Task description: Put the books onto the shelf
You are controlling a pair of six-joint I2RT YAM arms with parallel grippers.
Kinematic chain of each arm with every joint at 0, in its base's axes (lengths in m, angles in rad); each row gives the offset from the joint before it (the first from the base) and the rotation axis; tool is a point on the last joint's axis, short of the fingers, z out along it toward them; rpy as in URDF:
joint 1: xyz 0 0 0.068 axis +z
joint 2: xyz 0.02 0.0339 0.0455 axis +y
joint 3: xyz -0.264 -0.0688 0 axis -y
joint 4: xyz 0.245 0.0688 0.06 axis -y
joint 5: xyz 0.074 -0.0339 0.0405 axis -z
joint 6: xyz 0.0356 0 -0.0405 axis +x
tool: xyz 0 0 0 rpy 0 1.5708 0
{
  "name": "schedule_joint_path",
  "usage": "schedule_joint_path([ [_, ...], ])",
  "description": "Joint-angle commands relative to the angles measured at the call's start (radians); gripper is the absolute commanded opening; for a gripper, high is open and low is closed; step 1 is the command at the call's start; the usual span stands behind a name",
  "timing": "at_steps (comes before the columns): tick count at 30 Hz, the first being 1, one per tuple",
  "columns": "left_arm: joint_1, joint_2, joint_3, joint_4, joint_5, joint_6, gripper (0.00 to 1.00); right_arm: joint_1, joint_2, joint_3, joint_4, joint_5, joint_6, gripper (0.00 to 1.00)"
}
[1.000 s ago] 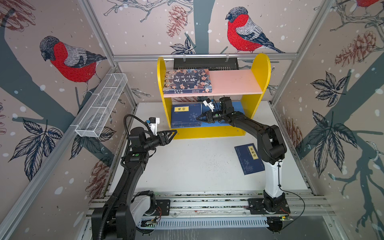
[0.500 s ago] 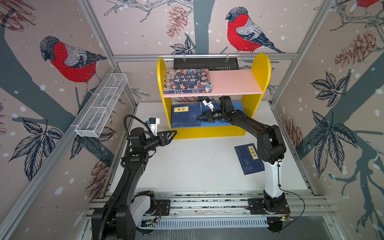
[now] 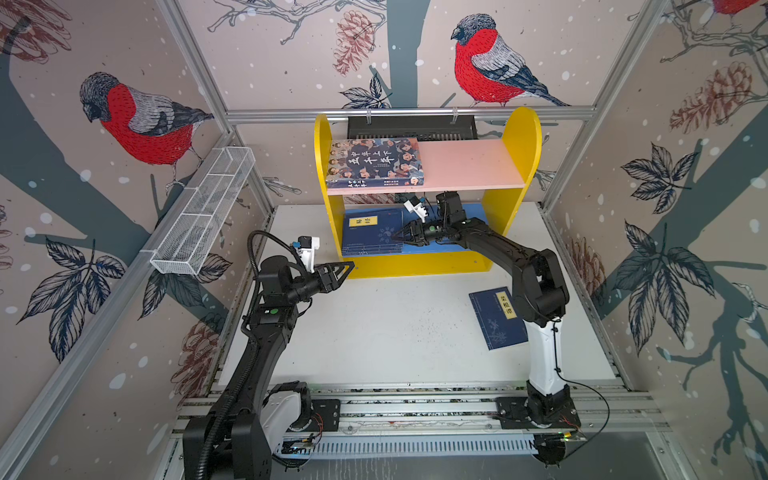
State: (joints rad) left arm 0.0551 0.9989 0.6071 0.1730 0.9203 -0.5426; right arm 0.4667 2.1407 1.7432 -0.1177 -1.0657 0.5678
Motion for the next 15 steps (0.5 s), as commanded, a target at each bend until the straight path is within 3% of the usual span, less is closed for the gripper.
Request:
schedule_joint_path([
  [1, 0.002, -0.009, -0.006, 0.020, 0.021, 0.022, 0.62, 0.003, -0.015, 0.015, -0.043, 0.078, -0.050, 0.48],
  [11, 0.002, -0.018, -0.010, 0.010, 0.022, 0.028, 0.62, 0.013, -0.076, 0.011, -0.129, 0.281, -0.107, 0.55],
  [15, 0.002, -0.017, -0.013, 0.013, 0.021, 0.024, 0.63, 0.015, -0.096, -0.013, -0.109, 0.298, -0.101, 0.53],
])
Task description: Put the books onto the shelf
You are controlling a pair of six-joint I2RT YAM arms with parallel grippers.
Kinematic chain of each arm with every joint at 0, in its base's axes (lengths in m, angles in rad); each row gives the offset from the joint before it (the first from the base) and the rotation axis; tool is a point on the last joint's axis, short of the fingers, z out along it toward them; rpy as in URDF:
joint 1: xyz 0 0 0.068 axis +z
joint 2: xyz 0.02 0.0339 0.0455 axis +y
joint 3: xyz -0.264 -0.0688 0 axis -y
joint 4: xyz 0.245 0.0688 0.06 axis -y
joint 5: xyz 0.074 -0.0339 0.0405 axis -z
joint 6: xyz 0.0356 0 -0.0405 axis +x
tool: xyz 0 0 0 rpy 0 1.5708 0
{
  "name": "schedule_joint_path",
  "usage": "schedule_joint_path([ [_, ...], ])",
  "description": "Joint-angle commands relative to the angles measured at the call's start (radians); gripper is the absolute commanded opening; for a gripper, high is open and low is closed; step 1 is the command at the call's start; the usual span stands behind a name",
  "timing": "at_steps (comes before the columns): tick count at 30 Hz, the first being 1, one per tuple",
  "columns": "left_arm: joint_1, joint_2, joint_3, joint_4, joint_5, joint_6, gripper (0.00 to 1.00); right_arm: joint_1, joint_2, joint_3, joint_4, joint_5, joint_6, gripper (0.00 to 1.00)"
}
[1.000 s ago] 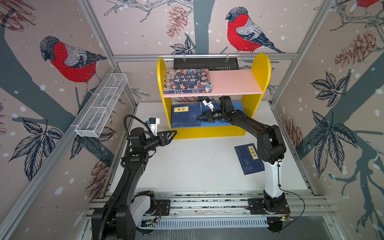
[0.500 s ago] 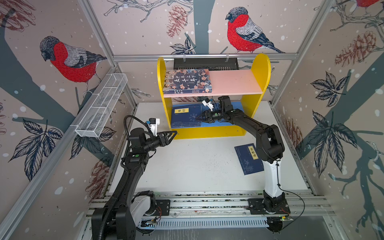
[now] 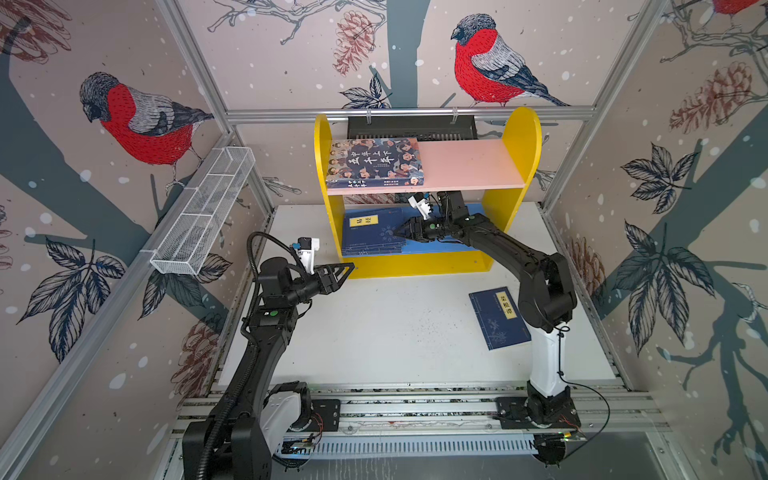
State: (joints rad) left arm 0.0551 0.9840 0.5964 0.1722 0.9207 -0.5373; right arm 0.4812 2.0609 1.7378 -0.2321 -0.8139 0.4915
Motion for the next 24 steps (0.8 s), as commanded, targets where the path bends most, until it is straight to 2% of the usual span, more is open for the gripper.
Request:
schedule_joint_path([
  [1, 0.002, -0.003, -0.003, 0.014, 0.021, 0.020, 0.63, 0.000, -0.015, -0.009, 0.005, 0.047, -0.025, 0.53],
  [4, 0.002, -0.004, -0.004, 0.014, 0.023, 0.017, 0.63, 0.001, -0.012, -0.014, 0.014, 0.051, -0.022, 0.48],
  [10, 0.002, -0.006, -0.007, 0.013, 0.023, 0.014, 0.63, 0.004, -0.007, -0.018, 0.019, 0.074, -0.018, 0.30],
  [15, 0.002, -0.008, -0.007, 0.015, 0.024, 0.014, 0.63, 0.007, -0.007, -0.016, 0.015, 0.082, -0.024, 0.22],
  [17, 0.002, -0.009, -0.007, 0.013, 0.024, 0.015, 0.63, 0.008, -0.008, -0.011, 0.001, 0.094, -0.038, 0.15],
  [20, 0.003, -0.013, -0.008, 0.014, 0.024, 0.016, 0.63, 0.011, -0.009, -0.007, -0.014, 0.108, -0.052, 0.10],
  [24, 0.007, -0.014, -0.009, 0.012, 0.023, 0.014, 0.63, 0.014, -0.010, -0.004, -0.023, 0.118, -0.060, 0.09],
])
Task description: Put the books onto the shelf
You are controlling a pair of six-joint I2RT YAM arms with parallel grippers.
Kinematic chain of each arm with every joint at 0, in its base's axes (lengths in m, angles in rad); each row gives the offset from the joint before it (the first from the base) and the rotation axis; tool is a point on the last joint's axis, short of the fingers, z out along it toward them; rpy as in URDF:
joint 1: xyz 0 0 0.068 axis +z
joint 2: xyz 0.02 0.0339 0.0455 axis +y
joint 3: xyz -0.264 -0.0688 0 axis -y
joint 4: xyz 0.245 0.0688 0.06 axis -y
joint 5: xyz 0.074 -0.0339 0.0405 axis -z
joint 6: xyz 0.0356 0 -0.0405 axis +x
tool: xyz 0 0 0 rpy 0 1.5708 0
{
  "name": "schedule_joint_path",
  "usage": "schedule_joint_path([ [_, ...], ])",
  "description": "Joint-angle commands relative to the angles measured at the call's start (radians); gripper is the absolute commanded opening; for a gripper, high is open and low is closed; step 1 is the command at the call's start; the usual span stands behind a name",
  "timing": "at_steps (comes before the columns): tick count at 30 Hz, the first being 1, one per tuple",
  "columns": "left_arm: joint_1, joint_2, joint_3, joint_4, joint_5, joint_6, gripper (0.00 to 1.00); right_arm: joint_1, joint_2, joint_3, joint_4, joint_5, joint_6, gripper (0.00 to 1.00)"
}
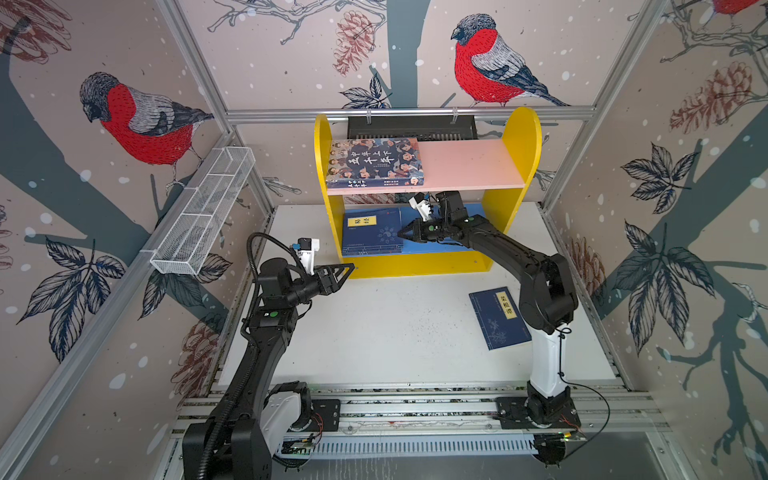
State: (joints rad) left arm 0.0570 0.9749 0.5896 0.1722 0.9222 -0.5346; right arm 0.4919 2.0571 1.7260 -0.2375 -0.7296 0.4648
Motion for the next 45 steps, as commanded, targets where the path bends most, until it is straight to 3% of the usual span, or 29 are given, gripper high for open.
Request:
schedule_joint_path([
  [1, 0.005, -0.004, -0.002, 0.013, 0.021, 0.010, 0.63, 0.005, -0.006, 0.009, -0.018, 0.032, -0.036, 0.08],
  [23, 0.014, -0.019, -0.010, 0.015, 0.023, 0.012, 0.64, -0.016, -0.035, -0.032, 0.019, -0.031, -0.022, 0.05],
  [45, 0.015, -0.030, -0.013, 0.015, 0.024, 0.011, 0.64, 0.005, -0.006, -0.006, 0.028, -0.018, 0.007, 0.06],
])
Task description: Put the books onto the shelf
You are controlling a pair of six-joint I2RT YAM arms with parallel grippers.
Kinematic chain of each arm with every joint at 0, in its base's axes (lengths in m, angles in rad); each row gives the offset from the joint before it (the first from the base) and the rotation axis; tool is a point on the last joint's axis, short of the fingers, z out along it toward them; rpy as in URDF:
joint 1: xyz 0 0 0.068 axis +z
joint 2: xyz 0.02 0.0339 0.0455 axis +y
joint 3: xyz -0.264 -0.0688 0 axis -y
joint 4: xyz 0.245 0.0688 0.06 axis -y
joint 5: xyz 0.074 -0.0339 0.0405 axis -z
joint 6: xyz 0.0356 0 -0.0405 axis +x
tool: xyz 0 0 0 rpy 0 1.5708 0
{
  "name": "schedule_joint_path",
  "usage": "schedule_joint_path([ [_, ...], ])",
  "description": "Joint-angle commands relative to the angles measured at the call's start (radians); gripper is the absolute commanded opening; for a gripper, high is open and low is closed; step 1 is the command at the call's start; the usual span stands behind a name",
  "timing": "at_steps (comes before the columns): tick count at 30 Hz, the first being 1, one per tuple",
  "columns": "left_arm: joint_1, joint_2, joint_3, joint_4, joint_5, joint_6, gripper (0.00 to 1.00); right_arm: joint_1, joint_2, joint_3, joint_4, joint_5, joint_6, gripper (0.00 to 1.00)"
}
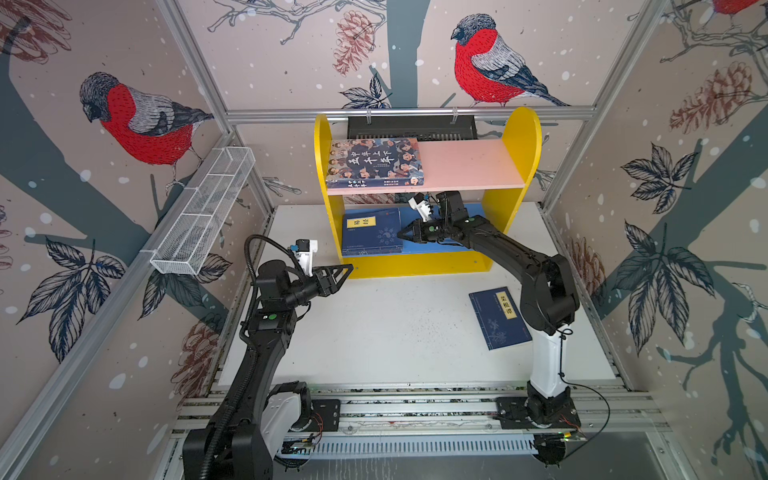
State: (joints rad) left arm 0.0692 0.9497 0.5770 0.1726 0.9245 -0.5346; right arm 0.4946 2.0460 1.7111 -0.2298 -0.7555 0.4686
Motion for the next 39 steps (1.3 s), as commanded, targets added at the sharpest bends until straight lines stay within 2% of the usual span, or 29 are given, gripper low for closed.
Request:
schedule_joint_path([
  [1, 0.003, -0.005, 0.000, 0.015, 0.021, 0.012, 0.64, 0.002, 0.006, 0.009, 0.022, 0.011, 0.005, 0.06],
  [29, 0.014, -0.015, 0.000, -0.015, -0.012, 0.038, 0.64, 0.009, 0.019, 0.013, 0.037, 0.042, 0.038, 0.09],
  [31, 0.015, -0.016, 0.000, -0.016, -0.012, 0.038, 0.64, 0.009, 0.019, 0.013, 0.037, 0.041, 0.038, 0.12],
  [35, 0.014, -0.019, -0.002, -0.015, -0.010, 0.037, 0.64, 0.010, 0.015, 0.016, 0.028, 0.051, 0.034, 0.40],
  [39, 0.016, -0.020, -0.002, -0.016, -0.008, 0.036, 0.64, 0.010, 0.002, 0.017, 0.017, 0.077, 0.024, 0.47],
])
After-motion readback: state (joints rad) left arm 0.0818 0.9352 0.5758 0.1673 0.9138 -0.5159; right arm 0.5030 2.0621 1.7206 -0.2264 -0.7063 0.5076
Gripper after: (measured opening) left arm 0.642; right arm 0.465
